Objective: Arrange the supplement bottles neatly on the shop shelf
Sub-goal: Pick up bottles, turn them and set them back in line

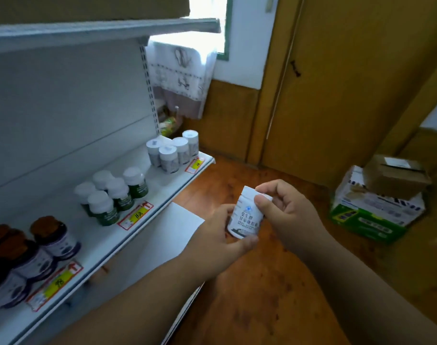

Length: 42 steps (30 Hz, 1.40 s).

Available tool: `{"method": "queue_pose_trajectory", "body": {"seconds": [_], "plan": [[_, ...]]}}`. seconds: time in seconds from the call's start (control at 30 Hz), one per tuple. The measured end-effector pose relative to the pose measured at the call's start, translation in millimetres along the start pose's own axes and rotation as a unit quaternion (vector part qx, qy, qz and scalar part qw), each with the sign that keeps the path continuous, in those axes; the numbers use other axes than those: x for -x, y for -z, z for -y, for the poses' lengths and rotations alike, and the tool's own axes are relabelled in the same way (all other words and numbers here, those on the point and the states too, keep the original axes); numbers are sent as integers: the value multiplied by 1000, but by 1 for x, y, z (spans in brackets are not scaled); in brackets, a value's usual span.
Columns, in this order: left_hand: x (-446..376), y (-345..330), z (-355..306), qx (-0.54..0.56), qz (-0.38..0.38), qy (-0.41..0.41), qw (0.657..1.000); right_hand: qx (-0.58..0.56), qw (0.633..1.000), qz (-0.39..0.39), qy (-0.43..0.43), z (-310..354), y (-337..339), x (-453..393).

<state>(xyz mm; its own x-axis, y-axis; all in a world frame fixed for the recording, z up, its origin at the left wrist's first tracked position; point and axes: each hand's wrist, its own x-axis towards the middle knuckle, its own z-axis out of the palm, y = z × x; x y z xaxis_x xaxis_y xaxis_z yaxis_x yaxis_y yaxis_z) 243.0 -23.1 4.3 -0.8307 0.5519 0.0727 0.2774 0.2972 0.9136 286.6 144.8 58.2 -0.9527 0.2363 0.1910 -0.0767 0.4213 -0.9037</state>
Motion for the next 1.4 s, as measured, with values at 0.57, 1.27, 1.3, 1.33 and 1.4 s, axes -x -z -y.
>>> {"method": "queue_pose_trajectory", "body": {"seconds": [0.57,1.27,1.3,1.33,1.4], "plan": [[-188,128,71,-214,-365,136,896,1,977,165,133,-2,-116,-319],[-280,115,116,-438,-352,406,720,236,746,491,384,-62,-227,-468],[-280,115,117,-444,-350,405,718,233,746,494,382,-63,-228,-469],[-279,115,117,-449,-343,407,718,228,746,498,379,-65,-228,-469],[-278,116,115,-453,-330,413,718,216,754,488,382,-67,-227,-468]]}}
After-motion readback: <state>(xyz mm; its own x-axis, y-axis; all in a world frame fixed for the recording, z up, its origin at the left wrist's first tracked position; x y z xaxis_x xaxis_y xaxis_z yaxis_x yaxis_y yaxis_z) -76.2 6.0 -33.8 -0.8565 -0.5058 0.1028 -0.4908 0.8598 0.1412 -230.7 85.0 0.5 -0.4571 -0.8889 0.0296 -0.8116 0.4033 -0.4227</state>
